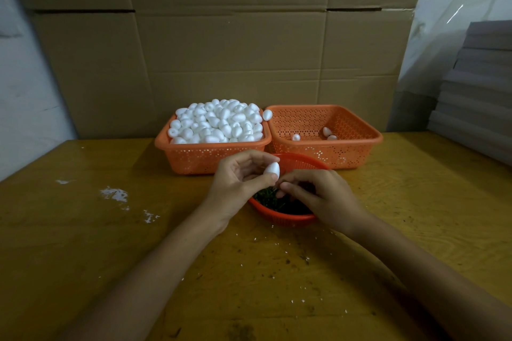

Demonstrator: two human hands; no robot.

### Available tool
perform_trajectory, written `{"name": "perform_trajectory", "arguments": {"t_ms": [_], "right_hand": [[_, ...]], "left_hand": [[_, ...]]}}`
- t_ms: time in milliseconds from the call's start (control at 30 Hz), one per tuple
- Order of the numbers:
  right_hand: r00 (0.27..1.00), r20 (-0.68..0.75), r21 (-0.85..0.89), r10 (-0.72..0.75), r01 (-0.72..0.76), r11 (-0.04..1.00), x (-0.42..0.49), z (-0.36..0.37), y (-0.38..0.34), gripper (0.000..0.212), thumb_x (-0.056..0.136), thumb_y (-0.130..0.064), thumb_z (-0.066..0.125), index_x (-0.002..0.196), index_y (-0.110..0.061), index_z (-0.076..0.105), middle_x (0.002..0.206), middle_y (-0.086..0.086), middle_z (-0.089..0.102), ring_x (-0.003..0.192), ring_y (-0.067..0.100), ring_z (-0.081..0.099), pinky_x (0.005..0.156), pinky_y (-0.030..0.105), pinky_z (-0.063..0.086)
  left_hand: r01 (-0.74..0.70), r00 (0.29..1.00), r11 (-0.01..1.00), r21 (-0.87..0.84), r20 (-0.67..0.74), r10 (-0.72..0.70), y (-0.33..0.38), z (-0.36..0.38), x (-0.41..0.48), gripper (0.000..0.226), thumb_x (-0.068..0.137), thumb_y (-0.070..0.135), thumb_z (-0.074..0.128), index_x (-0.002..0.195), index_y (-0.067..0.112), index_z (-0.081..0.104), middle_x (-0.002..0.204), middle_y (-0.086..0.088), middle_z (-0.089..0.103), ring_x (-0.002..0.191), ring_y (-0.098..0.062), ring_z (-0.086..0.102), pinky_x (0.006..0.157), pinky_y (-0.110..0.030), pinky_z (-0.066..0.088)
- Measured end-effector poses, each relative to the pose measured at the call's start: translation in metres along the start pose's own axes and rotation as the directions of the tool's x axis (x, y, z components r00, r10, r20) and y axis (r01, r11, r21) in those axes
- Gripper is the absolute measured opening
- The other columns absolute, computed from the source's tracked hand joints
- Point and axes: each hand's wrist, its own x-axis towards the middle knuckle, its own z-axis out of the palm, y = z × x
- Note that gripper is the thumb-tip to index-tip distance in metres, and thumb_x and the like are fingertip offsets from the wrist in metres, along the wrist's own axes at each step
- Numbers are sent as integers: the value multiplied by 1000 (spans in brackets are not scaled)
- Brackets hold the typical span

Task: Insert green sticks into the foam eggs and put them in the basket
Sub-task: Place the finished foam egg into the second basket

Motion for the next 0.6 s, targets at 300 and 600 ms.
{"name": "perform_trajectory", "arguments": {"t_ms": [300, 600], "right_hand": [[998, -64, -24, -15, 14, 1000, 0, 0, -1, 18, 101, -36, 64, 111, -33, 78, 96, -15, 67, 91, 4, 63, 78, 40, 53], [997, -71, 27, 15, -13, 1000, -1, 2, -2, 9, 102, -29, 65, 101, -35, 70, 86, -25, 75, 77, 3, 71, 73, 44, 56]], "left_hand": [[33, 999, 994, -101, -25, -36, -2, -1, 3, 22, 82, 8, 75, 104, 10, 73, 100, -17, 77, 90, -33, 74, 94, -43, 59], [26, 999, 985, -169, -20, -30, -1, -1, 3, 16, 81, 8, 70, 91, 21, 74, 101, -15, 77, 96, -32, 75, 98, -45, 59]]}}
